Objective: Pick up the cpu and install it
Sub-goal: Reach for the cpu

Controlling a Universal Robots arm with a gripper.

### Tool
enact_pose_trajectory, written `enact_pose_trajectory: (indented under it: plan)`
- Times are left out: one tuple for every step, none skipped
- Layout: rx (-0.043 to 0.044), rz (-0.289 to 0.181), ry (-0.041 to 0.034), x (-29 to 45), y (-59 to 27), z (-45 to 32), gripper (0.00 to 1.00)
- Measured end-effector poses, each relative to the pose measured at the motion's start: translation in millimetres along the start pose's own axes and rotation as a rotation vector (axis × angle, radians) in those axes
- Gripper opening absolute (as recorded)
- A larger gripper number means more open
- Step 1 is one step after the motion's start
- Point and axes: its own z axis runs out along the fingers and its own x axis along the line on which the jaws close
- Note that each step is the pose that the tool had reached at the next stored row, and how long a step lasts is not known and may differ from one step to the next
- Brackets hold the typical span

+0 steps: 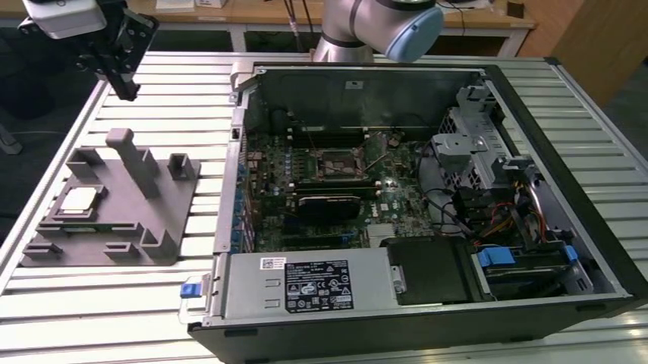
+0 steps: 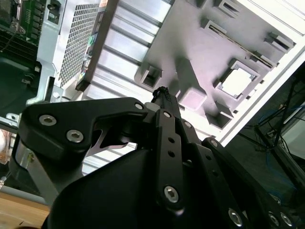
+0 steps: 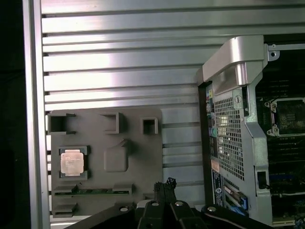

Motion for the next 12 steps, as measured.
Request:
enact_pose_trajectory:
  plan:
    - [0.0000,0.000,0.0000,1.8,-0.1,-0.1,0.11]
    - [0.0000,0.000,0.0000,3.5,-0.3,-0.1,0.11]
    - [0.0000,0.000,0.0000,5.3,-0.4,-0.1,0.11]
    - [0.0000,0.000,-0.0001,6.9,-0.5,-0.2,0.11]
    - [0.0000,0.000,0.0000,8.6,-0.6,-0.2,0.11]
    - [0.0000,0.000,0.0000,10.2,-0.8,-0.3,0.11]
    - [0.0000,0.000,-0.0001,11.7,-0.9,-0.3,0.11]
    - [0.0000,0.000,0.0000,13.4,-1.0,-0.4,0.11]
    - [0.0000,0.000,0.0000,15.0,-1.1,-0.5,0.11]
    - [0.0000,0.000,0.0000,16.6,-1.2,-0.5,0.11]
    - [0.0000,0.000,0.0000,18.1,-1.3,-0.5,0.11]
    - [0.0000,0.000,-0.0001,19.6,-1.5,-0.5,0.11]
